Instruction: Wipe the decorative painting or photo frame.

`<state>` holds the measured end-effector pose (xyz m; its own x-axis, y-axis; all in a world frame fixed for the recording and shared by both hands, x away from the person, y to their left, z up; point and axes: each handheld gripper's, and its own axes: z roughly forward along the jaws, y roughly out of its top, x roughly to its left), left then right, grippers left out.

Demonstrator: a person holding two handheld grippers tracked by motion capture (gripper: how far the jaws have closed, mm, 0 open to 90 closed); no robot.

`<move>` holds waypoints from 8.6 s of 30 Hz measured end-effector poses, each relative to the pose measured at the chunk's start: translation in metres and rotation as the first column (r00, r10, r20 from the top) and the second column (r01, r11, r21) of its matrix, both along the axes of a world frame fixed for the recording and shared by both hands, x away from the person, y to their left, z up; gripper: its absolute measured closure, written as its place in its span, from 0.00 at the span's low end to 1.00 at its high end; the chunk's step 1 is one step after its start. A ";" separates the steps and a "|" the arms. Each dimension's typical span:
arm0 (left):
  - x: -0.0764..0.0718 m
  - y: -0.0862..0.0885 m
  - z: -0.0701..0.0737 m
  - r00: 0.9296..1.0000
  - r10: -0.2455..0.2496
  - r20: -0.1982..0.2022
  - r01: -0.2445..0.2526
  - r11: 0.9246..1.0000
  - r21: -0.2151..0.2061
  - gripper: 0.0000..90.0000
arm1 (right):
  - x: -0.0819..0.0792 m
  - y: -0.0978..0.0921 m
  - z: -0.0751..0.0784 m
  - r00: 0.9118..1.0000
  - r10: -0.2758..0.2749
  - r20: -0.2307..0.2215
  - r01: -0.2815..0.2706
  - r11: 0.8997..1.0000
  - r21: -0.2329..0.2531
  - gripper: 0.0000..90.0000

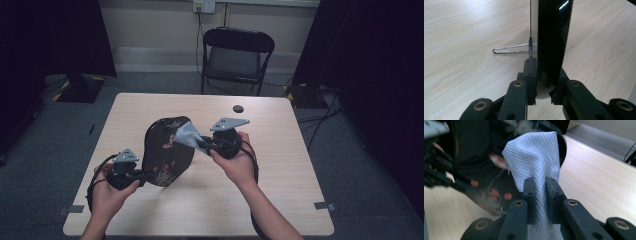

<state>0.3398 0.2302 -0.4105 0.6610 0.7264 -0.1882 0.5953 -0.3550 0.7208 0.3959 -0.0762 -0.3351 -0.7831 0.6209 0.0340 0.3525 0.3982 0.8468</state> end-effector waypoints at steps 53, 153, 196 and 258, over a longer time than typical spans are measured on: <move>0.001 0.000 0.000 1.000 0.000 -0.003 0.000 1.000 -0.007 0.87 | 0.000 0.014 -0.112 0.984 0.005 -0.180 -0.024 0.994 -0.102 0.89; 0.001 -0.001 0.000 1.000 -0.004 -0.002 0.004 1.000 -0.001 0.87 | 0.000 0.019 -0.091 0.986 0.017 -0.167 -0.027 0.998 -0.054 0.89; 0.001 -0.001 0.000 1.000 0.005 0.000 -0.005 1.000 -0.008 0.87 | -0.010 0.006 -0.131 0.969 0.005 -0.246 -0.031 0.994 -0.104 0.89; 0.002 -0.001 0.000 1.000 -0.003 -0.002 0.003 1.000 -0.004 0.87 | 0.012 0.032 0.016 0.998 0.055 -0.016 -0.055 0.998 -0.010 0.89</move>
<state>0.3419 0.2289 -0.4105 0.6625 0.7241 -0.1919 0.5956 -0.3539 0.7211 0.4081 -0.0446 -0.3191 -0.8156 0.5773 0.0404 0.3432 0.4263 0.8370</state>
